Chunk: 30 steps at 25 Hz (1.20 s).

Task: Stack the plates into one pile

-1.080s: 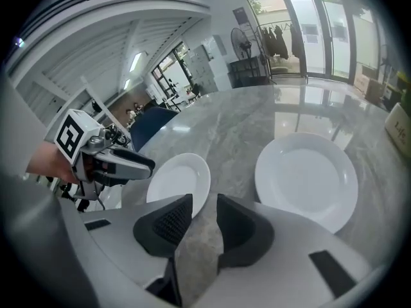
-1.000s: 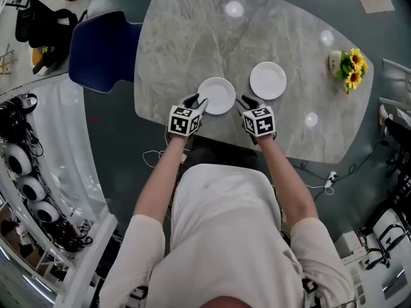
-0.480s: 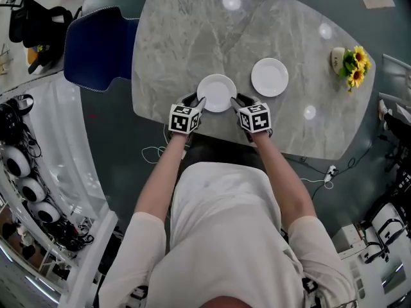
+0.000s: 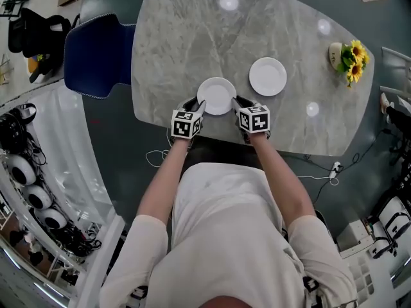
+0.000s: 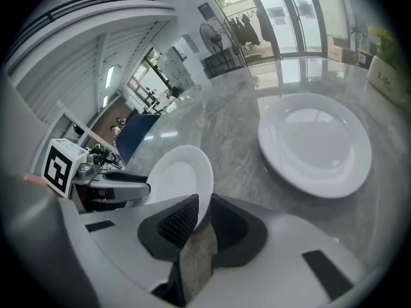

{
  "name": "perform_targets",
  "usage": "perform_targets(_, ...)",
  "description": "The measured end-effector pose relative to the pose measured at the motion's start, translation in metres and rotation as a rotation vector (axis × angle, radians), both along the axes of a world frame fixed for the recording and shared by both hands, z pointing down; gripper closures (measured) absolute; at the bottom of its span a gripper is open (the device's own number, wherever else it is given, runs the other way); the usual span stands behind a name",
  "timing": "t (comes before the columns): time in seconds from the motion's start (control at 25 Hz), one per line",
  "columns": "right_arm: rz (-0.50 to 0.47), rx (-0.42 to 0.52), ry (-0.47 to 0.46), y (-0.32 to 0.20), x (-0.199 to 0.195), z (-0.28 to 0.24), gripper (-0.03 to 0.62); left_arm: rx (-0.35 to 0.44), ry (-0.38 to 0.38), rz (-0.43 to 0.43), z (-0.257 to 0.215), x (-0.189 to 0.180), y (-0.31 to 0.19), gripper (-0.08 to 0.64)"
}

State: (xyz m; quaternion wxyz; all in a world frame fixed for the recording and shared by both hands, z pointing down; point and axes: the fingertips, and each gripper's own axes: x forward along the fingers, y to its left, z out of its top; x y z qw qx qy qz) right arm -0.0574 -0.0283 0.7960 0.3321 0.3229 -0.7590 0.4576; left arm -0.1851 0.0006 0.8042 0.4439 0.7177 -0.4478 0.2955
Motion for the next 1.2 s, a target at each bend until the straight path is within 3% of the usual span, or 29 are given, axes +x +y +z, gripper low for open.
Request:
perform_targets(0.32, 0.109, 0.006, -0.03, -0.005, 0.019, -0.014, 0.514, 0.012, 0.016, 0.02, -0.012, 0.018, -0.008, 0.428)
perform_targets(1.2, 0.362, 0.051, -0.04, -0.048, 0.113, -0.031, 0.514, 0.035, 0.06, 0.198, -0.029, 0.108, -0.072, 0.428)
